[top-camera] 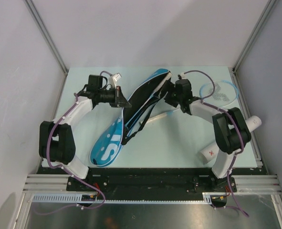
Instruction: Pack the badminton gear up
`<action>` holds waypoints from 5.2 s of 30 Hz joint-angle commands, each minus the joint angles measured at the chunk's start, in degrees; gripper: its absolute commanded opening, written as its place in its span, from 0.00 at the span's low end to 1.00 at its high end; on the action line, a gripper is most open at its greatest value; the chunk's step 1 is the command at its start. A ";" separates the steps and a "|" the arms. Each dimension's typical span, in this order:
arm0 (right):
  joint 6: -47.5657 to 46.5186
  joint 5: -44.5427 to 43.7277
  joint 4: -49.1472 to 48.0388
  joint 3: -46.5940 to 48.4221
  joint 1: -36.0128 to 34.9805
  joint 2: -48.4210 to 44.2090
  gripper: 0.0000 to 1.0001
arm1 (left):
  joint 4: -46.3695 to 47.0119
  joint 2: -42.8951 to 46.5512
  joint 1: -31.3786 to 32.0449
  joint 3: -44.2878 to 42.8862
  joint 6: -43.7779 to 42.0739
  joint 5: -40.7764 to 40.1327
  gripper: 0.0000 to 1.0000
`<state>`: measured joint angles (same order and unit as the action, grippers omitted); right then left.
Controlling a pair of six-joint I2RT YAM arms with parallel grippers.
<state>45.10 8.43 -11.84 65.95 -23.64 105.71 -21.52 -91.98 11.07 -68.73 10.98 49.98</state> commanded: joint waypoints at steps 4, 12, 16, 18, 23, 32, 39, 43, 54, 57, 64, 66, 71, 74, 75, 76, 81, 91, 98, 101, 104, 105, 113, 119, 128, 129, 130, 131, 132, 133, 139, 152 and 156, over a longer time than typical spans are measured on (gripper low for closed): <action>-2.66 0.78 14.94 -2.03 4.74 -11.05 0.93 | 4.20 1.28 -0.44 -1.67 1.94 5.22 0.00; 11.40 5.20 -0.37 -3.46 5.71 -3.94 0.72 | 4.38 2.34 -0.44 -0.97 2.20 5.39 0.00; 14.31 3.27 -4.06 -3.38 4.92 -1.04 0.71 | 4.55 2.69 -0.44 -0.88 2.46 5.83 0.00; 15.71 3.09 -7.23 -3.46 4.39 0.63 0.66 | 4.56 2.95 -0.52 -0.88 2.46 6.01 0.00; 17.30 0.81 -12.94 -3.03 3.60 4.41 0.54 | 4.56 4.44 -0.44 -0.79 2.90 6.71 0.00; 6.62 -2.61 -13.05 1.28 1.85 3.55 0.00 | 3.86 10.15 -0.61 -0.44 3.00 -0.21 0.00; -4.15 -19.82 -0.31 6.64 -8.95 -12.71 0.00 | 2.45 16.83 -1.31 1.14 2.55 -21.13 0.00; -0.02 -21.71 1.04 6.56 -12.13 -11.50 0.00 | 2.01 16.93 -1.49 1.49 2.11 -24.40 0.00; -1.50 -13.09 1.03 9.63 -7.57 0.90 0.06 | -0.54 8.86 -2.46 -0.43 0.88 -26.25 0.00; -2.65 -10.19 2.69 10.07 -6.16 1.08 0.25 | -0.63 6.48 -2.46 -1.93 0.44 -25.98 0.00; -8.89 -8.24 28.64 11.48 -1.68 -5.85 1.00 | -0.63 4.97 -2.55 -2.11 -0.08 -30.89 0.00; -5.23 -16.56 34.31 11.04 -1.32 -7.18 1.00 | -0.72 5.59 -2.63 -1.50 -0.08 -32.48 0.01; 6.82 -22.75 45.22 11.91 -0.62 -3.16 1.00 | -0.63 4.19 -2.63 -1.32 1.14 -30.83 0.00; 18.15 -25.29 52.43 13.24 1.49 -0.51 0.95 | -0.72 3.48 -2.63 -1.67 1.67 -27.84 0.00; 19.40 -26.34 52.27 13.32 1.40 -0.16 0.92 | -0.72 4.00 -2.55 -1.24 1.85 -27.65 0.00; 21.93 -27.23 52.70 14.28 1.23 0.37 0.91 | -0.72 4.18 -2.55 -1.14 2.02 -27.48 0.00; 27.49 -29.43 57.88 20.69 -0.53 6.59 0.76 | -0.72 4.71 -2.55 -0.97 2.02 -27.30 0.01; 36.19 -29.70 64.57 27.47 -3.69 13.37 0.68 | -0.54 5.59 -2.63 -1.06 2.99 -25.11 0.00; 37.51 -31.45 66.06 31.16 -5.54 17.06 0.59 | -0.54 5.59 -3.07 -1.23 3.52 -23.96 0.00; 37.78 -32.24 66.50 32.66 -5.98 18.73 0.58 | -0.46 5.50 -3.68 -1.23 3.69 -23.96 0.00; 37.60 -31.98 66.94 34.33 -6.33 20.14 0.56 | -0.46 5.24 -4.30 -1.06 3.87 -23.79 0.01; 37.60 -31.98 67.20 34.76 -6.42 21.11 0.56 | -0.45 5.24 -4.39 -1.14 3.78 -23.70 0.00; 33.50 -29.96 66.26 32.23 -5.37 20.07 0.00 | -0.19 5.24 -4.48 -0.88 3.43 -24.31 0.00; 13.83 -38.91 56.85 28.71 -9.22 8.39 0.00 | -0.10 5.32 -4.92 -0.97 2.38 -24.92 0.01; -34.70 -41.92 38.11 18.60 -11.96 -13.31 0.00 | -0.10 5.59 -5.97 -0.97 -0.69 -28.00 0.00; -37.17 -41.65 38.46 18.25 -11.61 -14.47 0.00 | -0.02 5.59 -5.97 -0.88 -0.79 -28.00 0.00; -41.02 -41.65 38.99 16.85 -10.65 -15.96 0.00 | -0.10 5.50 -5.97 -0.62 -0.87 -28.09 0.00; -42.89 -34.08 39.52 16.14 -9.60 -18.06 0.00 | -0.02 5.50 -5.97 -0.62 -0.96 -27.66 0.00; -44.91 -28.43 40.91 15.70 -8.37 -19.04 0.00 | -0.10 5.33 -5.89 -0.53 -0.96 -27.56 0.00; -48.67 -24.20 43.45 14.83 -6.53 -19.57 0.00 | -0.10 5.06 -5.88 -0.88 -1.05 -27.56 0.00; -47.60 -17.75 43.93 8.06 -2.39 -21.60 0.00 | -0.10 3.92 -5.88 -1.32 0.00 -25.11 0.00; -2.22 -21.66 52.15 22.79 2.11 3.66 1.00 | 0.51 6.46 -3.34 -0.18 0.62 -22.91 0.00; 3.40 -26.44 69.01 40.02 1.40 16.61 0.92 | 0.86 6.99 -3.34 -0.09 1.06 -21.85 0.00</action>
<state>38.17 -10.41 43.53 93.30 -21.69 113.78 -24.60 -88.71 7.40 -67.72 11.57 24.43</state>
